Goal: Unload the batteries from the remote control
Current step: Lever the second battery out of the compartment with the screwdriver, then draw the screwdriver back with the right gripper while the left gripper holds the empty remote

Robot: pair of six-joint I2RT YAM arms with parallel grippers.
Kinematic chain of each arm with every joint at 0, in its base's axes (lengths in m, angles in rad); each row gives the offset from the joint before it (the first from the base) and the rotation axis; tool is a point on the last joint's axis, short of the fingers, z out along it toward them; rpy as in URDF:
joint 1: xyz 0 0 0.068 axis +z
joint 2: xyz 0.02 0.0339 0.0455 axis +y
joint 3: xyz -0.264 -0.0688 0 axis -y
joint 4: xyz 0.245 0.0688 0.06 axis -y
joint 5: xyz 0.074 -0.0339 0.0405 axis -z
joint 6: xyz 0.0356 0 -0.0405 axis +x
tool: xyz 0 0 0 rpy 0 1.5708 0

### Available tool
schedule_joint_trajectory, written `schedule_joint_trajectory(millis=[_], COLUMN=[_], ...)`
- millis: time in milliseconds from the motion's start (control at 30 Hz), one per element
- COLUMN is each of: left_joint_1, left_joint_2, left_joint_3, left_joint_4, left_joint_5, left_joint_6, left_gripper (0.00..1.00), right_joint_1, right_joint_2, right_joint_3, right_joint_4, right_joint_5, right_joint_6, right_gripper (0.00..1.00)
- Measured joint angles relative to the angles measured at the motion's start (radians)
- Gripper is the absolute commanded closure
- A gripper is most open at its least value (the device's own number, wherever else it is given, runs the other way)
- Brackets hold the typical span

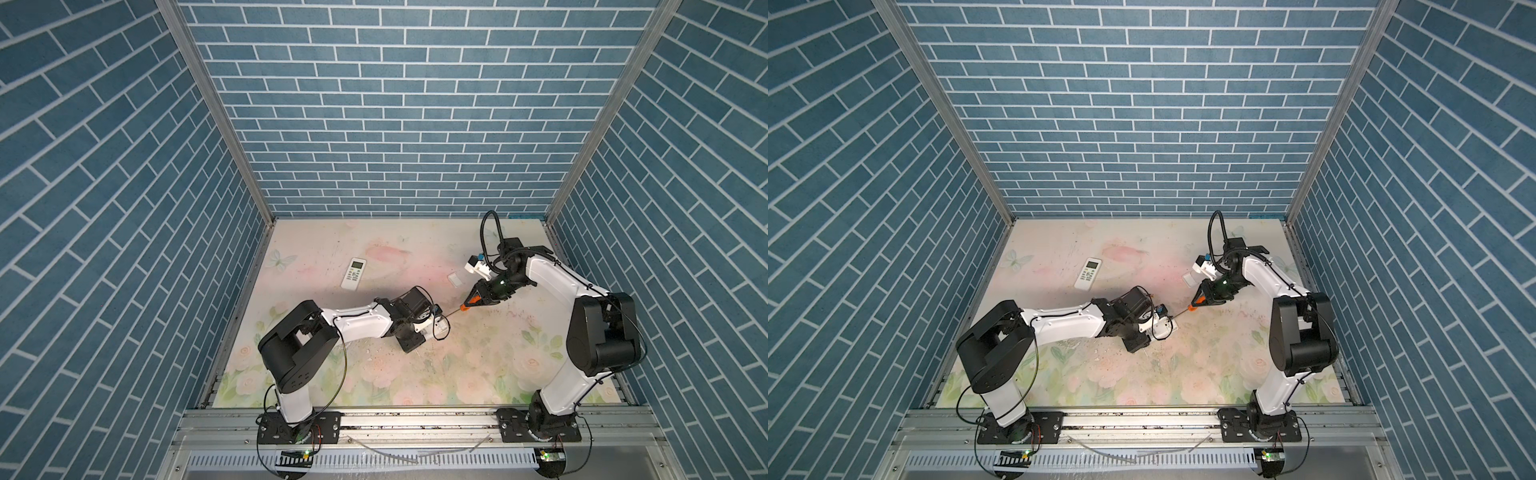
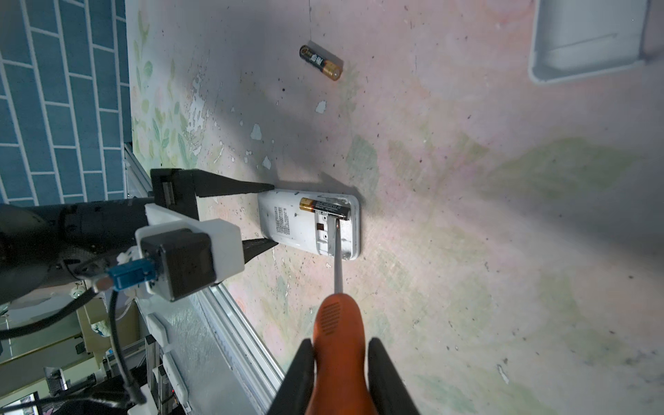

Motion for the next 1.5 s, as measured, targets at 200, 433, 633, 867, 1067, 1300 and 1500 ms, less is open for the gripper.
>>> schedule_joint_trajectory(millis=[200, 433, 633, 867, 1067, 1300, 1500], left_joint_1=[-0.002, -0.004, -0.006, -0.010, -0.011, -0.047, -0.090], left_joint_2=[-0.001, -0.001, -0.001, 0.000, 0.002, 0.053, 0.185], left_joint_3=[-0.003, -0.003, -0.003, -0.003, -0.003, 0.059, 0.233], left_joint_4=[0.006, 0.008, 0.012, 0.014, 0.027, 0.045, 0.037], left_joint_5=[0.001, 0.000, -0.001, 0.001, 0.021, 0.045, 0.045], left_joint_6=[-0.010, -0.020, -0.036, -0.095, -0.173, -0.241, -0.262], left_gripper=[0.80, 0.80, 0.73, 0.66, 0.63, 0.58, 0.57], right_joint_1=[0.006, 0.009, 0.012, 0.012, 0.006, 0.002, -0.019], right_joint_2=[0.000, -0.010, -0.084, -0.205, -0.277, -0.318, -0.357], right_joint_3=[0.000, 0.001, 0.002, 0.003, 0.005, 0.005, -0.009], right_joint_4=[0.026, 0.025, 0.009, -0.005, 0.000, 0.026, 0.069], right_joint_5=[0.001, 0.008, 0.056, 0.135, 0.224, 0.306, 0.362], right_joint_6=[0.031, 0.033, 0.037, 0.100, 0.174, 0.242, 0.283], right_gripper=[1.00, 1.00, 1.00, 1.00, 1.00, 1.00, 1.00])
